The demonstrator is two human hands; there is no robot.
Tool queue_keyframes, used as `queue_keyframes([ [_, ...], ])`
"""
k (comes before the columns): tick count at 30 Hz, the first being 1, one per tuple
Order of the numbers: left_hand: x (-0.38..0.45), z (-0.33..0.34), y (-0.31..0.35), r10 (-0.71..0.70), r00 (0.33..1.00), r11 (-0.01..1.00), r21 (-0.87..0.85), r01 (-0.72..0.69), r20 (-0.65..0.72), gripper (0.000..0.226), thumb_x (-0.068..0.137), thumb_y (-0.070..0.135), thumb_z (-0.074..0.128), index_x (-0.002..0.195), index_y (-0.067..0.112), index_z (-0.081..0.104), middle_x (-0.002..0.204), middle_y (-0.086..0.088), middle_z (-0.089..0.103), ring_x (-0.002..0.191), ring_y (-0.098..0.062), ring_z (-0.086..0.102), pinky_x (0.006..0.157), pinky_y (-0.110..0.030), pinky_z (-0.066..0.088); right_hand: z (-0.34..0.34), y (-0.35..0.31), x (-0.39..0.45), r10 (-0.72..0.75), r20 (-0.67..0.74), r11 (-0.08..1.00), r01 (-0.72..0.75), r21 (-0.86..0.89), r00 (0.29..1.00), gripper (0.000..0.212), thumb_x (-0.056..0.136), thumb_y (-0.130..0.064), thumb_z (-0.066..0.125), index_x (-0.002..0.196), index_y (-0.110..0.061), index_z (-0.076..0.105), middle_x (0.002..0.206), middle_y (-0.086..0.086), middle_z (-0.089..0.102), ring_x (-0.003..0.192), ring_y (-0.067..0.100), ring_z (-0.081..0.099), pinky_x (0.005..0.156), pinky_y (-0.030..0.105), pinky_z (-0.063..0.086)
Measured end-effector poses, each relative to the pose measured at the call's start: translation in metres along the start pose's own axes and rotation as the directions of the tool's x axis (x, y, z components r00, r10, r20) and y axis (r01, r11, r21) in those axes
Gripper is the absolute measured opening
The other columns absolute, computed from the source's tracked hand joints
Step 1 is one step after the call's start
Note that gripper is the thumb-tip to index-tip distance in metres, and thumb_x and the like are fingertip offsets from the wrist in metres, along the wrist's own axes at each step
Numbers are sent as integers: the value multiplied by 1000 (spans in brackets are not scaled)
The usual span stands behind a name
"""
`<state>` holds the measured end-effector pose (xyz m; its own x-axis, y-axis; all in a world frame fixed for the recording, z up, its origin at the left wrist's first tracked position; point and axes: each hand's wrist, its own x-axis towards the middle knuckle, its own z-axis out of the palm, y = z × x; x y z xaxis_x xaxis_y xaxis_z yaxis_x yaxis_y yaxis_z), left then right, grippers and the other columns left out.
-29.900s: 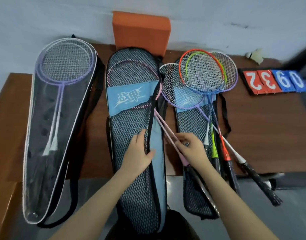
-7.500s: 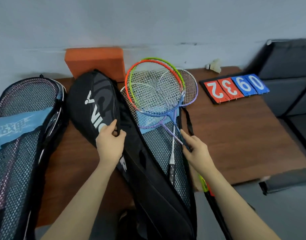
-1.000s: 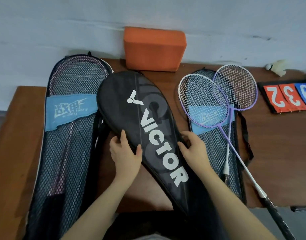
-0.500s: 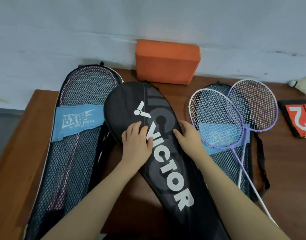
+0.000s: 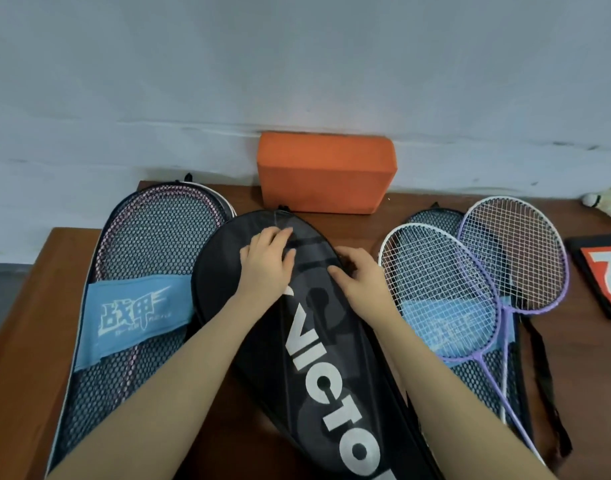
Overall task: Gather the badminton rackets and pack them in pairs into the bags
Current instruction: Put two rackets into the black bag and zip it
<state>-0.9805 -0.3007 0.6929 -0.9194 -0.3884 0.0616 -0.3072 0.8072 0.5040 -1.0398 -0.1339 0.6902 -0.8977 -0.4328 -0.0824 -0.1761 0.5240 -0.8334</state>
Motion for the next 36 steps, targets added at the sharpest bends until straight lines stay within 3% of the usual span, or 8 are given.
queue_keyframes([
  [4, 33, -9, 9, 11, 1000, 1000, -1, -11, -23, 39, 95, 26, 45, 134, 26, 45, 143, -1, 37, 124, -30, 30, 98, -45, 26, -11, -23, -5, -169, 14, 972, 164, 169, 985, 33, 79, -12, 63, 111, -15, 66, 97, 2, 63, 90, 9, 59, 84, 25, 47],
  [10, 54, -30, -6, 19, 1000, 1000, 21, -19, -12, 39, 93, 35, 46, 131, 27, 47, 145, 1, 34, 127, -30, 25, 103, -44, 19, -21, -44, -4, -198, 28, 940, 181, 287, 980, 34, 78, 0, 66, 109, -13, 68, 92, 9, 63, 86, 14, 60, 81, 19, 46],
  [14, 57, -41, -12, -136, 991, 991, -8, 136, -15, 44, 91, 39, 47, 131, 20, 45, 133, -6, 46, 127, -26, 34, 103, -42, 19, -24, -50, -5, -173, 39, 936, 152, 316, 984, 33, 75, 1, 69, 105, -13, 69, 90, 14, 63, 83, 21, 59, 80, 20, 46],
  [20, 56, -53, -11, -121, 989, 983, -148, 108, -88, 15, 91, 20, 53, 104, 19, 61, 111, 1, 61, 107, -20, 52, 94, -35, 20, -27, -56, -1, 8, 71, 958, -28, 287, 997, 16, 81, -8, 68, 96, -13, 69, 79, -2, 61, 70, 4, 53, 70, 13, 43],
  [26, 38, -67, 1, -77, 970, 954, -299, 4, -232, 11, 89, 20, 57, 98, 17, 62, 100, 8, 61, 102, -18, 54, 92, -28, 19, -22, -84, 28, -83, -76, 980, 95, 177, 994, 11, 87, -18, 61, 95, -19, 68, 97, -1, 66, 88, 7, 59, 84, 20, 45],
  [29, 33, -76, 1, -44, 952, 917, -390, -82, -303, 10, 86, 23, 59, 95, 20, 62, 94, 16, 58, 95, -16, 58, 100, -45, 34, -26, -107, 40, -132, 56, 980, 122, 154, 990, 16, 90, -21, 59, 101, -15, 68, 102, -2, 67, 92, 6, 60, 87, 19, 45],
  [32, 29, -79, -1, -59, 945, 876, -470, -105, -322, 12, 83, 27, 57, 94, 25, 62, 89, 21, 58, 94, -14, 60, 92, -53, 42, -31, -118, 43, -159, 212, 981, 130, 142, 964, 17, 92, -19, 54, 94, -12, 70, 93, -7, 70, 87, 0, 61, 79, 12, 44],
  [36, 27, -77, -4, -81, 934, 874, -475, -101, -347, 11, 84, 24, 59, 93, 23, 63, 92, 17, 60, 92, -14, 61, 92, -53, 42, -39, -110, 36, -145, 184, 963, 96, 253, 972, 13, 87, -7, 60, 94, -9, 71, 90, -2, 71, 84, 3, 63, 80, 13, 47],
])
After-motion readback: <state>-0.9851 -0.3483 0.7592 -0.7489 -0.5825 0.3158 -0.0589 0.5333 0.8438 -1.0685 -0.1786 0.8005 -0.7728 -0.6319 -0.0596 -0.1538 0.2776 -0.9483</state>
